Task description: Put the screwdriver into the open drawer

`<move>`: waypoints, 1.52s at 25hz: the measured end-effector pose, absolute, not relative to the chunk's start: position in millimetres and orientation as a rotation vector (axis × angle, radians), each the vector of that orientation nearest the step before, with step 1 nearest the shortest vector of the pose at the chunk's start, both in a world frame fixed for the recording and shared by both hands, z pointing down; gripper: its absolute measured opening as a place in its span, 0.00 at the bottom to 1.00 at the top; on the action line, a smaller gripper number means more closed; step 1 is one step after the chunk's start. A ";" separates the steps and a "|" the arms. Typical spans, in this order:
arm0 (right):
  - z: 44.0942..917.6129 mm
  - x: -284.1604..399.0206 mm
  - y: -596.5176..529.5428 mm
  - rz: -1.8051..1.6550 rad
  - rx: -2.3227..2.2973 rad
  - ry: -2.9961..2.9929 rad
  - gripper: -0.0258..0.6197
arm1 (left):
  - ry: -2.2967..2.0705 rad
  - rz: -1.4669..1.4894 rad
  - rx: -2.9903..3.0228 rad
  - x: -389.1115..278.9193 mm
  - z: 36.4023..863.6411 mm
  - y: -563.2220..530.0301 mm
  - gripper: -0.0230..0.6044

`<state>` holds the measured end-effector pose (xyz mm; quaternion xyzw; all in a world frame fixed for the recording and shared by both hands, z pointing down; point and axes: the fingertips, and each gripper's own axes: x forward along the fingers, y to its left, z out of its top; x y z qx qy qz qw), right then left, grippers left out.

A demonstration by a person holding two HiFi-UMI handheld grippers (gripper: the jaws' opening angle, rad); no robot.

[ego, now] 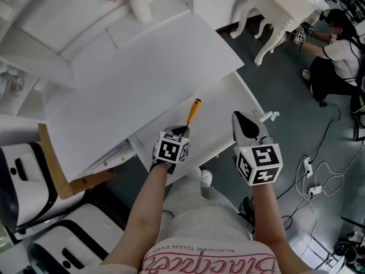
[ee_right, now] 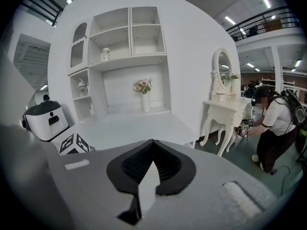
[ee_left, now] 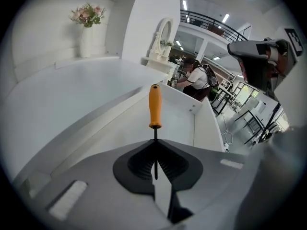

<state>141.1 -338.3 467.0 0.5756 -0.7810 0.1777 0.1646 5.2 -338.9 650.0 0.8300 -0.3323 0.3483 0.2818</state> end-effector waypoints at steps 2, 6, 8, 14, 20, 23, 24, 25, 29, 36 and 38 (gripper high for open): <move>473.9 141.6 -338.6 0.523 1.633 -2.213 0.04 | -0.878 0.946 2.203 4.4 658.3 -339.2 0.09; 485.0 144.1 -339.2 0.555 1.622 -2.189 0.04 | -0.853 0.968 2.149 3.8 675.4 -338.6 0.09; 488.7 145.2 -340.1 0.567 1.619 -2.183 0.04 | -0.836 0.980 2.124 4.2 684.7 -337.3 0.09; 496.6 141.5 -342.7 0.594 1.600 -2.182 0.04 | -0.815 0.990 2.057 6.0 706.1 -336.5 0.09; 502.9 133.4 -343.4 0.593 1.553 -2.177 0.04 | -0.825 1.007 1.972 4.1 723.5 -336.1 0.09; 505.3 130.0 -341.8 0.597 1.529 -2.181 0.04 | -0.855 1.012 1.928 1.0 731.7 -337.9 0.09; 505.8 129.0 -340.5 0.596 1.523 -2.181 0.04 | -0.865 1.014 1.915 -0.1 733.9 -338.1 0.09; 506.3 128.2 -338.8 0.597 1.518 -2.180 0.04 | -0.875 1.018 1.902 -1.0 735.8 -337.8 0.10; 508.3 125.2 -334.3 0.601 1.507 -2.178 0.04 | -0.871 1.007 1.854 -0.6 742.7 -334.2 0.10; 506.8 120.5 -333.7 0.587 1.509 -2.184 0.04 | -0.864 0.969 1.813 -2.7 743.6 -333.9 0.13; 504.9 120.4 -333.3 0.585 1.521 -2.186 0.04 | -0.851 0.956 1.801 -2.5 742.6 -332.4 0.22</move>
